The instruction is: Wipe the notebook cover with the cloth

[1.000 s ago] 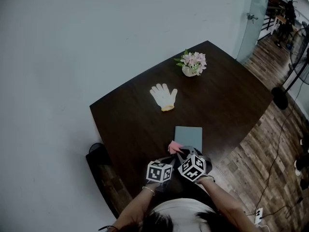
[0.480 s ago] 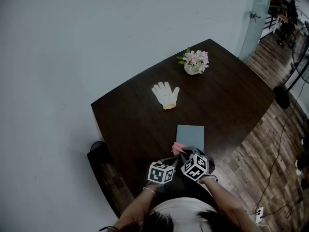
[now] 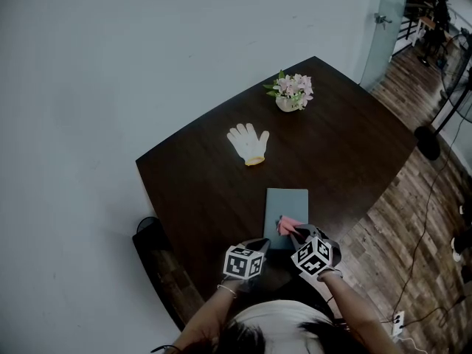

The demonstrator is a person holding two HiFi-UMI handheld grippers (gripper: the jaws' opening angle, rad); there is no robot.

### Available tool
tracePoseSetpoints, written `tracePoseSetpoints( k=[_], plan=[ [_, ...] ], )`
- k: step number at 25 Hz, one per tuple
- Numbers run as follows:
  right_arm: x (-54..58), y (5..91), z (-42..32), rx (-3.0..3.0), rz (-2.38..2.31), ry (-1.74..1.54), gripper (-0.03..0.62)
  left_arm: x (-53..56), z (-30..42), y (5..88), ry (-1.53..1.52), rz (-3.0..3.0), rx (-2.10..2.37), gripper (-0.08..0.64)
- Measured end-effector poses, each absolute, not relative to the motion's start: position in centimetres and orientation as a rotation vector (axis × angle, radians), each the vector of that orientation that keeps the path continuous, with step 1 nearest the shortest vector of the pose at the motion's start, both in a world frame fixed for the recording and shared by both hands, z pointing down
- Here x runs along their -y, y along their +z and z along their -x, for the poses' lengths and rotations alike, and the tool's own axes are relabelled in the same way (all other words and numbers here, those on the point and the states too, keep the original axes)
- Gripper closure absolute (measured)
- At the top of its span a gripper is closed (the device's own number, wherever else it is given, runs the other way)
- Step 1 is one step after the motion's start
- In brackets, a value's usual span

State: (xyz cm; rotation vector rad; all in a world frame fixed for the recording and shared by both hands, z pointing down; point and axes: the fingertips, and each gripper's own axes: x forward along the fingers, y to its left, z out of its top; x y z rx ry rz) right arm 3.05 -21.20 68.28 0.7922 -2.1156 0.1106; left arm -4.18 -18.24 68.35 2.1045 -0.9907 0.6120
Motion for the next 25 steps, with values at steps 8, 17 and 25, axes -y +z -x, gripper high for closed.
tracePoseSetpoints(
  k=[8, 17, 25],
  plan=[
    [20.6, 68.4, -6.7, 2.063, -0.888, 0.16, 0.551, 18.2, 4.2, 68.3, 0.613, -2.108, 0.991, 0.541],
    [19.8, 68.3, -10.2, 1.99, -0.985, 0.229, 0.552, 17.9, 4.0, 68.1, 0.624, -2.124, 0.986, 0.541],
    [20.7, 64.2, -9.1, 2.132, -1.116, 0.243, 0.552, 17.7, 4.5, 67.6, 0.566, -2.155, 1.021, 0.541]
  ],
)
